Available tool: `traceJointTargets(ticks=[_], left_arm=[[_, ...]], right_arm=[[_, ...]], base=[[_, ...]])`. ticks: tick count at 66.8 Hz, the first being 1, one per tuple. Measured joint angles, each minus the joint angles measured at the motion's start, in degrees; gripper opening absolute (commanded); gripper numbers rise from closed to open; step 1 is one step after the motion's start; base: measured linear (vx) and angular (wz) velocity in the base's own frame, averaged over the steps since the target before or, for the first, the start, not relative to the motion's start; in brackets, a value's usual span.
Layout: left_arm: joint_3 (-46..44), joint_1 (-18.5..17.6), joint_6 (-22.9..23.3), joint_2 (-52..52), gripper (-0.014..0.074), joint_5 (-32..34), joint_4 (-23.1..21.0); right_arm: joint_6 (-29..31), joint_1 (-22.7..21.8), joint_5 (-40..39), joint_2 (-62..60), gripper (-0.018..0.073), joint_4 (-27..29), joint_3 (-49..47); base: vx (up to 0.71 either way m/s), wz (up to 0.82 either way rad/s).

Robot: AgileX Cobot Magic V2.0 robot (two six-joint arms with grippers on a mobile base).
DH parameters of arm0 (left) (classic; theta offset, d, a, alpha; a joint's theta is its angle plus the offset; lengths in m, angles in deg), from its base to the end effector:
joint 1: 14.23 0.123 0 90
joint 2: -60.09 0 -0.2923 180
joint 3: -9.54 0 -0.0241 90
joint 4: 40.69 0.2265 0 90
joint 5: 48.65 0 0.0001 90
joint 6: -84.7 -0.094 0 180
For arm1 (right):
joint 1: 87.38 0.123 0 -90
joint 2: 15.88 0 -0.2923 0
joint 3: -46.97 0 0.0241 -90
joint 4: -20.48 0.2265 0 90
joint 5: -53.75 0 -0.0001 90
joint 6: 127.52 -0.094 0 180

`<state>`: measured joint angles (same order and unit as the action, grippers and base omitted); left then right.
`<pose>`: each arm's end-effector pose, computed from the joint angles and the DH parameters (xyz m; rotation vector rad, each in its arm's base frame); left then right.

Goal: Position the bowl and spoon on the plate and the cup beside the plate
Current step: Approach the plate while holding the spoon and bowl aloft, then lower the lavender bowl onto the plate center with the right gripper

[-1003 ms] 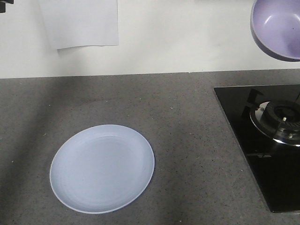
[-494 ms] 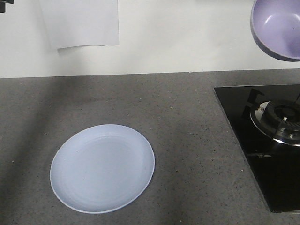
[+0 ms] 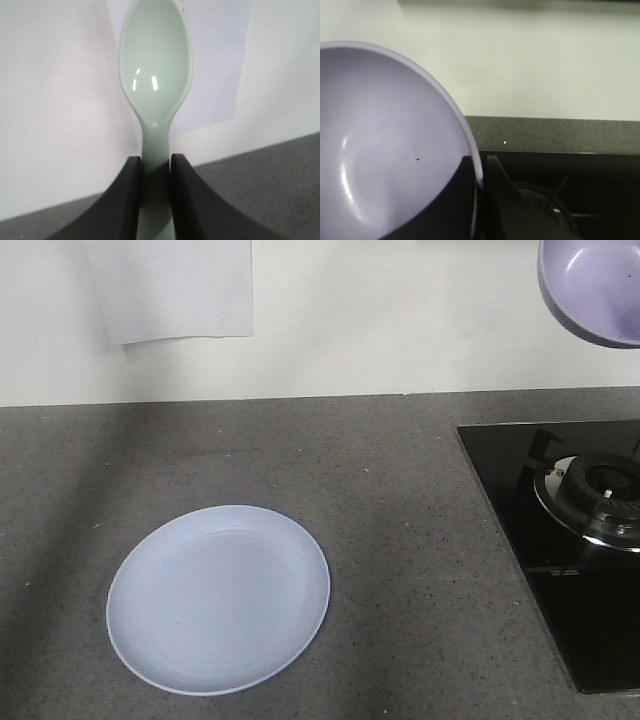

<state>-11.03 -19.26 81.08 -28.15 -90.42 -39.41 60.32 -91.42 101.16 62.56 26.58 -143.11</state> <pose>0.2790 -0.0232 0.4921 0.1499 1.9040 0.0088 0.2275 -0.0087 0.4747 -0.0438 2.0158 -0.0069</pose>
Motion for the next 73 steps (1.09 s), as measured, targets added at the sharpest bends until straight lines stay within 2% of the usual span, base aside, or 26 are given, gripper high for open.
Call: traceJointTargets(ticks=[11, 28, 47, 53, 60, 68, 73], left_arm=[[0.0, 0.0, -0.2, 0.0, 0.0003, 4.8, 0.6], [0.0, 0.0, -0.2, 0.0, 0.0003, 5.4, 0.7], [0.0, 0.0, -0.2, 0.0, 0.0003, 5.3, 0.7], [0.0, 0.0, -0.2, 0.0, 0.0003, 4.0, 0.8], [0.0, 0.0, -0.2, 0.0, 0.0003, -0.8, 0.8], [0.0, 0.0, -0.2, 0.0, 0.0003, -7.6, 0.8], [0.0, 0.0, -0.2, 0.0, 0.0003, -10.6, 0.8]], right_arm=[[0.0, 0.0, -0.9, 0.0, -0.0011, 0.0, 0.0], [0.0, 0.0, -0.9, 0.0, -0.0011, 0.1, 0.0], [-0.1, 0.0, -1.6, 0.0, -0.0011, 2.7, 0.0], [-0.2, 0.0, -1.6, 0.1, -0.0011, 5.0, 0.0], [-0.2, 0.0, -0.9, 0.5, -0.0011, 9.1, 0.0], [0.4, 0.0, 2.3, 2.1, -0.0011, 16.0, 0.0], [3.7, 0.0, 3.9, 3.6, -0.0009, 20.8, 0.0]], base=[[0.0, 0.0], [0.0, 0.0], [0.0, 0.0], [0.0, 0.0], [0.0, 0.0], [0.0, 0.0], [0.0, 0.0]])
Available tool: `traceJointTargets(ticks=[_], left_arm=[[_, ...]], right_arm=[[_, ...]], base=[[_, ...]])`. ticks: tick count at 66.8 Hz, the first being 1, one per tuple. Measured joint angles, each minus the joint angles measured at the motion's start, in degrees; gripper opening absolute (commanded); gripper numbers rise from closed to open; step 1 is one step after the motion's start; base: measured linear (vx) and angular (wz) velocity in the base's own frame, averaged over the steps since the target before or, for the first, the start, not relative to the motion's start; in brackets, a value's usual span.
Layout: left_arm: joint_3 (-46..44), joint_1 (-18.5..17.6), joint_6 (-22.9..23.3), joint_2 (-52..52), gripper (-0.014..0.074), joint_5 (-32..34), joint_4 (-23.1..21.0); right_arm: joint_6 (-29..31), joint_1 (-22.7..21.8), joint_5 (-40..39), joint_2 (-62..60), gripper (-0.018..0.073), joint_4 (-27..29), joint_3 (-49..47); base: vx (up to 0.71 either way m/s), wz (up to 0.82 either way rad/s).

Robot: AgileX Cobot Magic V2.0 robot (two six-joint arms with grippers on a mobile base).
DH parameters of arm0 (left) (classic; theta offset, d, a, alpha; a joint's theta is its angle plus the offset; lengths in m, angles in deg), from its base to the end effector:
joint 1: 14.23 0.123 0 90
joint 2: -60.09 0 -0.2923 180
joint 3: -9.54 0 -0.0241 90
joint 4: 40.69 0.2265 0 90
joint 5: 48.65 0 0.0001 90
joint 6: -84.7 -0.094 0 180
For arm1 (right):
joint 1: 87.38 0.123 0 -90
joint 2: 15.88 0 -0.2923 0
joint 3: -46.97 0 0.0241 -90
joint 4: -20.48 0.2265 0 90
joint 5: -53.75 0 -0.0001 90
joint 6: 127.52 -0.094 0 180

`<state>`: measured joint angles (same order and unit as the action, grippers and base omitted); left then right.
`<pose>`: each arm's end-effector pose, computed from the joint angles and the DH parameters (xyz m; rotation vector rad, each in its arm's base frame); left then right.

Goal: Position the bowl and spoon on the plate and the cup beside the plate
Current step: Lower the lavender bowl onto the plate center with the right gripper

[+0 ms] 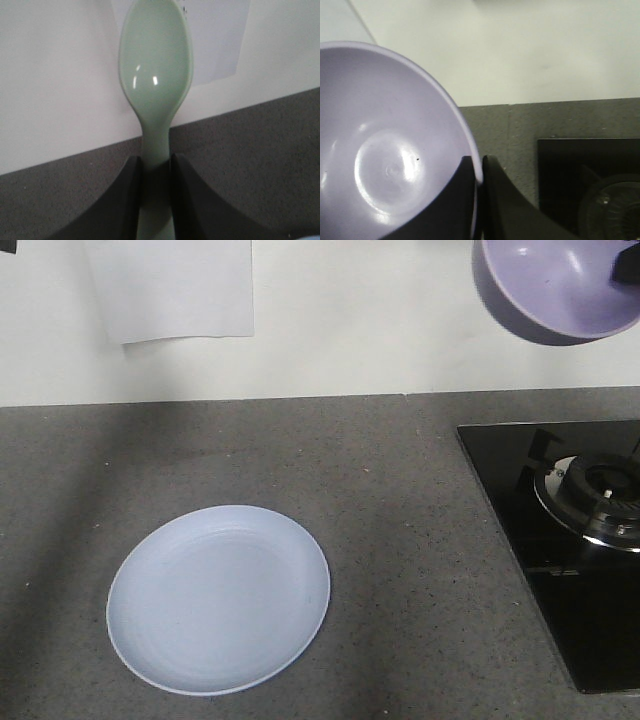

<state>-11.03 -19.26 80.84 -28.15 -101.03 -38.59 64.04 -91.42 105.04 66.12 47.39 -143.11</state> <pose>0.2719 -0.0212 0.4764 0.1682 2.0881 0.0316 0.2450 0.0160 0.4616 -0.0353 2.0809 0.3986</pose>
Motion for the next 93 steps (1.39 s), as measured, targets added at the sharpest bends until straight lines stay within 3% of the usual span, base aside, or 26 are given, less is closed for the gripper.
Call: traceJointTargets(ticks=[16, 22, 28, 43, 55, 64, 75, 93], left_arm=[[0.0, 0.0, 0.0, -0.7, 0.0003, -4.2, -3.4], [0.0, 0.0, 0.0, -1.4, 0.0003, -3.5, -5.7], [0.0, 0.0, -0.1, -1.9, 0.0003, -3.0, -9.5], [0.0, 0.0, -5.4, -2.4, 0.0004, -3.1, -17.4], [0.0, 0.0, -7.4, -2.4, 0.0004, -4.3, -19.6], [0.0, 0.0, -7.5, -2.4, 0.0004, -5.2, -19.7], [0.0, 0.0, -7.5, -2.4, 0.0004, -5.9, -19.7], [0.0, 0.0, -7.5, -2.4, 0.0004, -6.6, -19.7]], right_arm=[[16.4, 0.6, 6.3, 5.8, 0.0003, 13.0, 0.0], [20.0, 2.8, 6.9, 7.6, 0.0007, 13.3, 0.0], [21.3, 7.8, 6.7, 9.5, 0.0009, 11.1, 0.0], [16.7, 23.1, 3.5, 16.0, 0.0016, -2.7, 0.0], [12.1, 33.2, 0.1, 22.1, 0.0024, -9.1, 0.0], [9.1, 36.1, -4.0, 26.0, 0.0025, -9.6, 0.0], [6.8, 36.4, -7.2, 29.6, 0.0031, -9.4, 0.0], [6.7, 36.4, -7.9, 34.3, 0.0085, -3.9, 0.0]], base=[[0.0, 0.0], [0.0, 0.0], [0.0, 0.0], [0.0, 0.0], [0.0, 0.0], [0.0, 0.0], [0.0, 0.0], [0.0, 0.0]])
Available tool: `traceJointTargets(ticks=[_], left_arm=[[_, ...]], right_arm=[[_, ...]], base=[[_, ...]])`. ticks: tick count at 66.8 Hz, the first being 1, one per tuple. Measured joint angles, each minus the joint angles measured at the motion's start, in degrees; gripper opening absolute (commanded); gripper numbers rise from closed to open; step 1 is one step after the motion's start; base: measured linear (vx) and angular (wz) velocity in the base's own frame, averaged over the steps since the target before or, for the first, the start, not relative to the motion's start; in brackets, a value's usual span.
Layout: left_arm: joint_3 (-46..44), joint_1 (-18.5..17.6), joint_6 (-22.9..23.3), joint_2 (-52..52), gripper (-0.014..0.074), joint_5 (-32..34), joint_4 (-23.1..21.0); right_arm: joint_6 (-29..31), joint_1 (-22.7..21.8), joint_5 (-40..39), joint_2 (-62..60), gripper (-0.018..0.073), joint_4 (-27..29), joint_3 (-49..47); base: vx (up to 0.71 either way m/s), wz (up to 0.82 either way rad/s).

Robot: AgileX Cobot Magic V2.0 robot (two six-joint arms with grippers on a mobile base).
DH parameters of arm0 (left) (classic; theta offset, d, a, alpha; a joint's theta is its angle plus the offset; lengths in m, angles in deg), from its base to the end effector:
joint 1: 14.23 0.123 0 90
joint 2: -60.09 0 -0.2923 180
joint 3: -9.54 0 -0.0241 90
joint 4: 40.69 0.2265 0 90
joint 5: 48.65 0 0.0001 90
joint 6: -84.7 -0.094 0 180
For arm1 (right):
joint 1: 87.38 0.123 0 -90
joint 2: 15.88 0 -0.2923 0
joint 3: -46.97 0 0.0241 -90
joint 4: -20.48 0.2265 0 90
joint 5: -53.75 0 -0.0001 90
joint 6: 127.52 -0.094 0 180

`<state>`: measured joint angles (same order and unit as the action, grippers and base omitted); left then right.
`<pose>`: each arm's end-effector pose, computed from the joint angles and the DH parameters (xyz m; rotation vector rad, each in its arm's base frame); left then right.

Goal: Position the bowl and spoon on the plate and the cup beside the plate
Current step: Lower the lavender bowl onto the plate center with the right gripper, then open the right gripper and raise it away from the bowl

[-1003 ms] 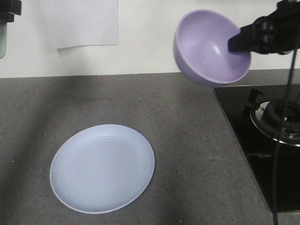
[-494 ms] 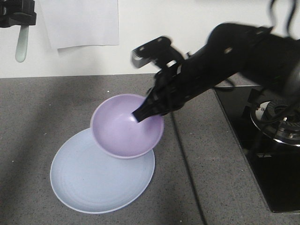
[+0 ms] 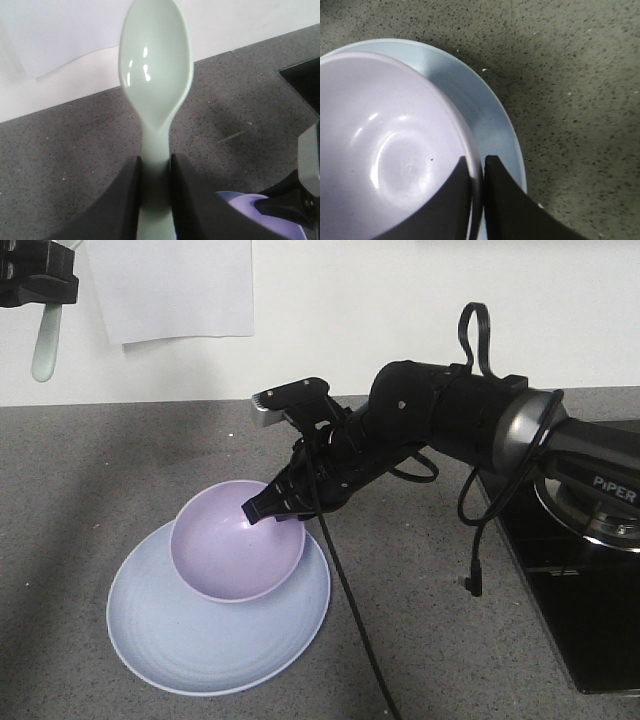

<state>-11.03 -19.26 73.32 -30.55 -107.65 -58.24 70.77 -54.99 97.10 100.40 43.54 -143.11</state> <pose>0.2764 -0.0487 0.4594 0.2810 2.2060 -0.3192 0.3264 0.2371 0.2689 -0.8521 2.4678 0.5513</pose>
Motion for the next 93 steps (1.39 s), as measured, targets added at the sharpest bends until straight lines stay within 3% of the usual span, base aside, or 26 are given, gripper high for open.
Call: traceJointTargets(ticks=[17, 60, 76, 93], left_arm=[[0.0, 0.0, -0.1, 0.0, 0.0004, -0.7, 0.0], [0.0, 0.0, -0.1, 0.0, 0.0004, -2.0, 0.0], [0.0, 0.0, -0.9, 0.0, 0.0004, -2.4, 0.0], [0.0, 0.0, -2.6, 0.0, 0.0004, -3.8, -0.2]], right_arm=[[2.5, 0.0, 0.6, 0.6, 0.0141, 4.3, 0.0], [6.3, 0.0, 7.8, 2.6, 0.0347, 6.8, -0.1], [9.0, 0.0, 8.2, 2.6, 0.0356, 7.8, -0.1], [6.1, 0.0, 8.7, 0.5, 0.0356, -2.6, -5.1]], base=[[0.0, 0.0], [0.0, 0.0], [0.0, 0.0], [0.0, 0.0]])
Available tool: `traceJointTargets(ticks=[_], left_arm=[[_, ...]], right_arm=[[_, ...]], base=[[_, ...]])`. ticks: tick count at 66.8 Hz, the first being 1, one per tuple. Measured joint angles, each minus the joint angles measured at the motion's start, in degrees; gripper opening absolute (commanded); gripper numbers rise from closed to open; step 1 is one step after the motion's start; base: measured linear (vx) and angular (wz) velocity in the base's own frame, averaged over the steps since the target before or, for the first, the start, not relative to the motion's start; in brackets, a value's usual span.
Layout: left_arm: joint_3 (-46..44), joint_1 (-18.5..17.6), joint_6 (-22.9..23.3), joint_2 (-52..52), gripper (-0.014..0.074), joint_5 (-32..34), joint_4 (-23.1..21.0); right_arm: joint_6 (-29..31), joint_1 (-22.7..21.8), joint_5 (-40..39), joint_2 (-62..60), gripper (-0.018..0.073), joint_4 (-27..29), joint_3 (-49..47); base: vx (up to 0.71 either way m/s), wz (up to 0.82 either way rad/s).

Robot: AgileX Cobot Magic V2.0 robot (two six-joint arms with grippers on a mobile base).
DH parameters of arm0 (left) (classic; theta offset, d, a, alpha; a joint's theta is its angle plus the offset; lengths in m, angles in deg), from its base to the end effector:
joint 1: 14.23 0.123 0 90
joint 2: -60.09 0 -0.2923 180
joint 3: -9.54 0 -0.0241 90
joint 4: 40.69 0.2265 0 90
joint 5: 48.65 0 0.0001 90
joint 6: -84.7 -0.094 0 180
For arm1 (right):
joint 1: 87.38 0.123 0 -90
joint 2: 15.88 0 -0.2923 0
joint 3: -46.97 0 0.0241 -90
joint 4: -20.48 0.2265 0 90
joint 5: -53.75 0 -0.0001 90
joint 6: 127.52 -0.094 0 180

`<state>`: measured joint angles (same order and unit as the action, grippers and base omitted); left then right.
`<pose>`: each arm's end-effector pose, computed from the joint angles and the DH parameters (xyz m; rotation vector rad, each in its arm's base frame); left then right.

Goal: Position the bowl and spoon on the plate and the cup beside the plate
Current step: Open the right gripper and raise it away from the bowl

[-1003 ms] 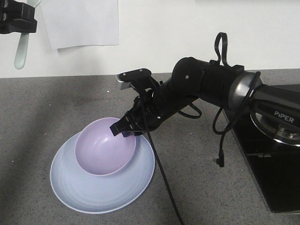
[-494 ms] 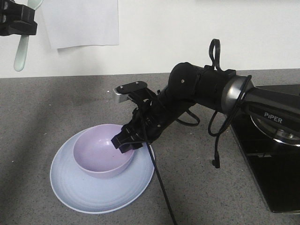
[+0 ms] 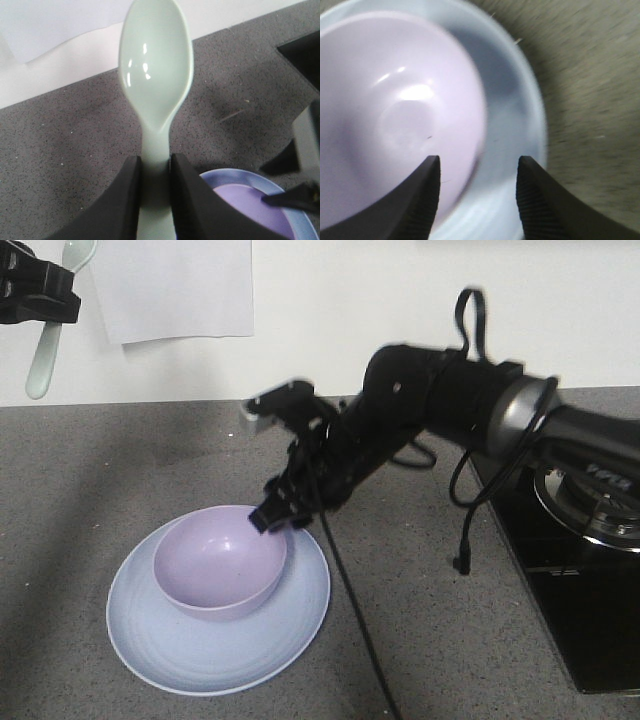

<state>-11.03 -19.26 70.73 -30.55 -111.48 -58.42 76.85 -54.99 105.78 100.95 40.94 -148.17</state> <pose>0.2721 -0.0495 0.4548 0.3530 2.2582 -0.3093 0.3248 0.2367 0.2818 -1.0830 2.4404 0.4901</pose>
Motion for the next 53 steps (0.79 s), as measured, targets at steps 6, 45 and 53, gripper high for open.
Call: traceJointTargets(ticks=[6, 45, 53], left_arm=[[0.0, 0.0, -0.9, 0.0, 0.0004, -0.2, -0.4], [0.0, -7.9, -6.8, -3.0, 0.0007, -7.5, 0.3], [0.0, -9.5, -6.7, -5.7, 0.0017, -9.2, 3.3]], right_arm=[[-3.3, 0.0, 0.1, -1.9, 0.0356, -5.7, -3.2], [-23.8, 0.0, 0.2, -16.8, 0.0356, -37.1, -10.3], [-24.4, 0.0, 1.6, -17.7, 0.0356, -37.6, -10.3]], base=[[0.0, 0.0], [0.0, 0.0], [0.0, 0.0]])
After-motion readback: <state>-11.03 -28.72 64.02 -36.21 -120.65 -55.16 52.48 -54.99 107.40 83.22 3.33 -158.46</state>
